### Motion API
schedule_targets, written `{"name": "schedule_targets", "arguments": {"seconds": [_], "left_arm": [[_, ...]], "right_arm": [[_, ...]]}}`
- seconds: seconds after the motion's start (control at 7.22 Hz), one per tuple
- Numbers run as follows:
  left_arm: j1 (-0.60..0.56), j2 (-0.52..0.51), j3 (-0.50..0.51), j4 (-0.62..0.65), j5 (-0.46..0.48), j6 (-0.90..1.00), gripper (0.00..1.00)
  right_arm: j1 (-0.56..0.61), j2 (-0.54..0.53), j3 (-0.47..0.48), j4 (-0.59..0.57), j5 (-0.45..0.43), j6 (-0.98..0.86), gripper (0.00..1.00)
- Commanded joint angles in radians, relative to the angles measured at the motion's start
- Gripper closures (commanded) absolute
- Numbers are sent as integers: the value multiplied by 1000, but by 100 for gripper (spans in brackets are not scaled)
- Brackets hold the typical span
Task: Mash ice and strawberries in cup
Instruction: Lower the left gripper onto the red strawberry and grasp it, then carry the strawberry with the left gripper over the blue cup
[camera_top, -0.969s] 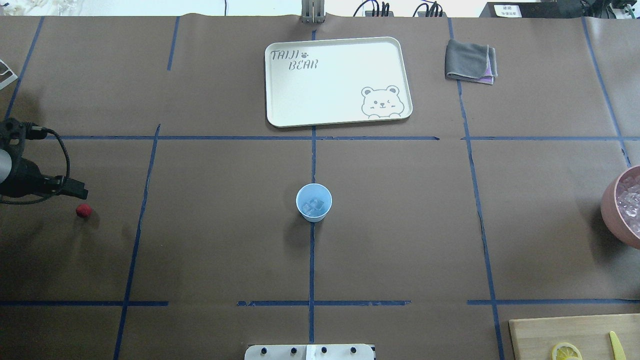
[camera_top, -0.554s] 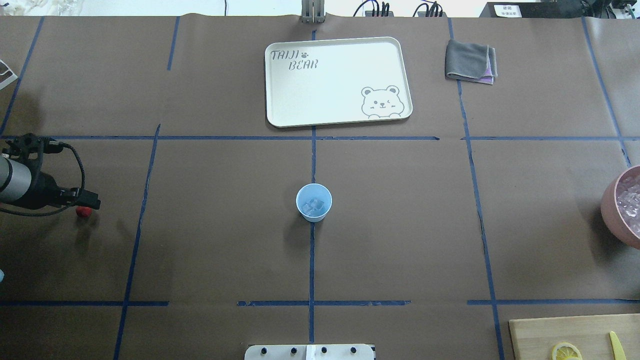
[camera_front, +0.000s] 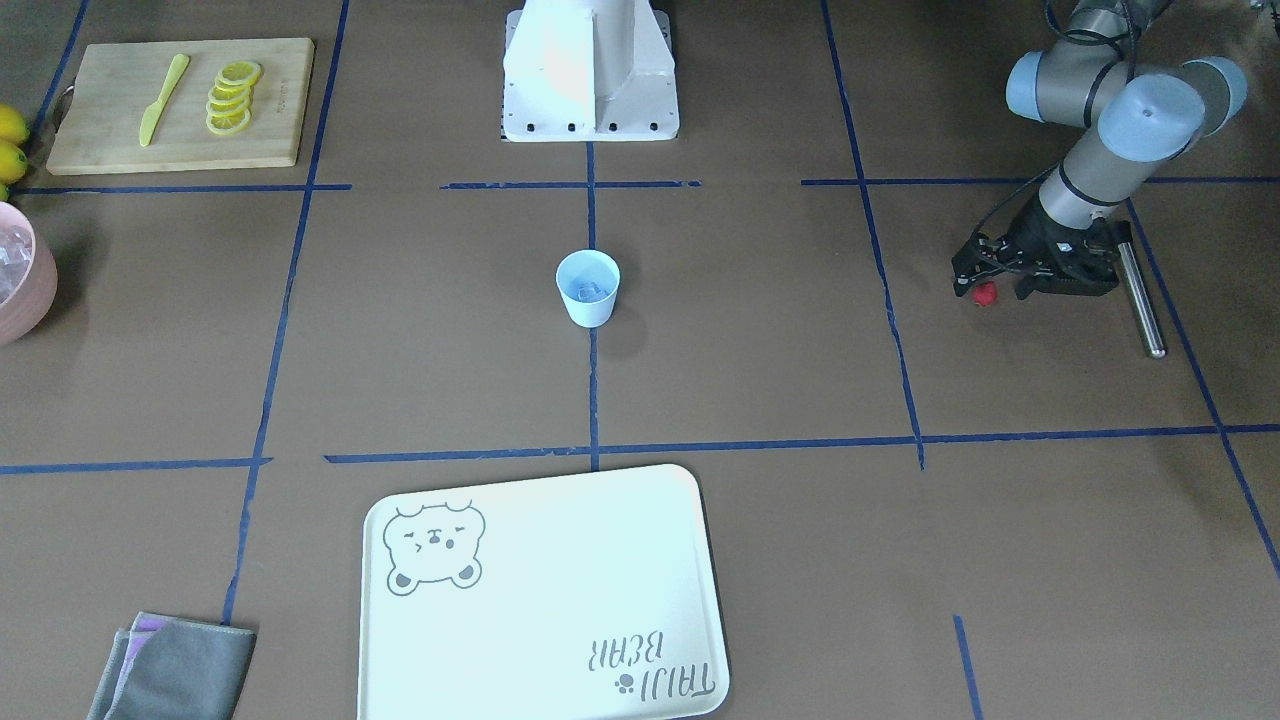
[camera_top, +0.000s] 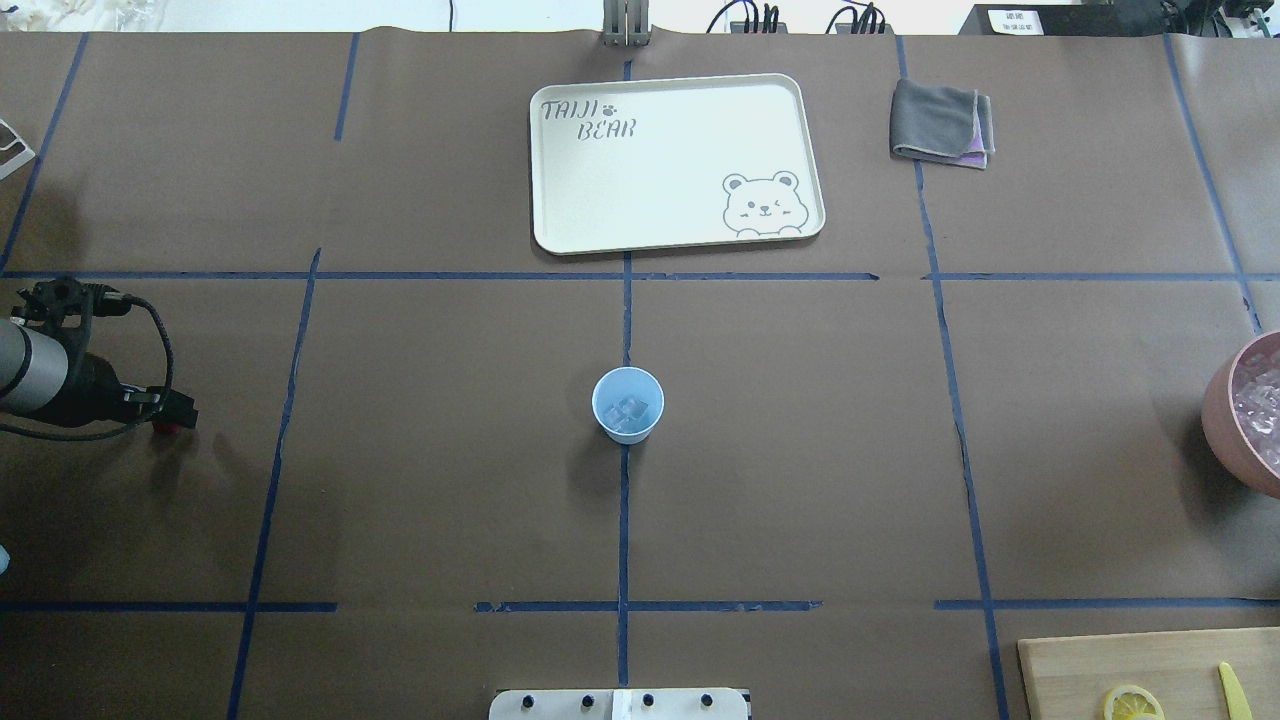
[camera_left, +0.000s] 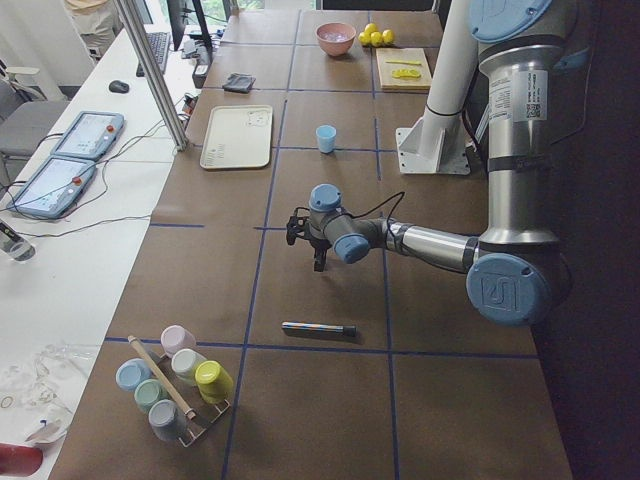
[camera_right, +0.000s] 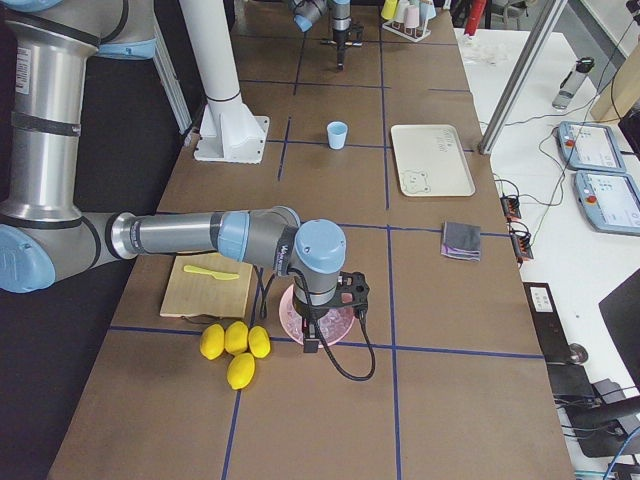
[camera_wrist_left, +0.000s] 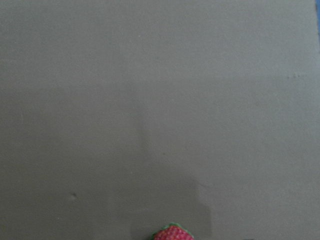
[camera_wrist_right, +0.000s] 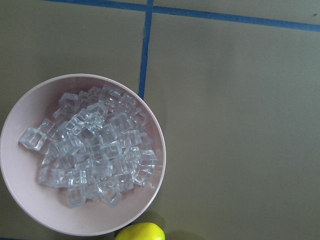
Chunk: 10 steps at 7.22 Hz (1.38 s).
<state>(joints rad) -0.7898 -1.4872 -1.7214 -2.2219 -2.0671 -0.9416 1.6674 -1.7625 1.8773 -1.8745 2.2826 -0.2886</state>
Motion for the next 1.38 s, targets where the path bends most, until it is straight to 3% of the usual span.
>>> {"name": "schedule_targets", "arguments": {"seconds": [0.0, 0.28, 0.69, 0.97, 1.25], "left_arm": [[0, 2, -1, 2, 1, 3, 91], [-2, 2, -29, 4, -1, 9, 99], [-8, -39, -116, 33, -2, 11, 100], [-9, -183, -119, 191, -2, 9, 100], [-6, -382, -124, 455, -1, -5, 98]], "right_arm": [[0, 0, 0, 0, 0, -1, 1], [0, 0, 0, 0, 0, 0, 1], [0, 0, 2, 0, 0, 2, 1], [0, 0, 2, 0, 3, 2, 1], [0, 0, 2, 0, 3, 2, 1]]}}
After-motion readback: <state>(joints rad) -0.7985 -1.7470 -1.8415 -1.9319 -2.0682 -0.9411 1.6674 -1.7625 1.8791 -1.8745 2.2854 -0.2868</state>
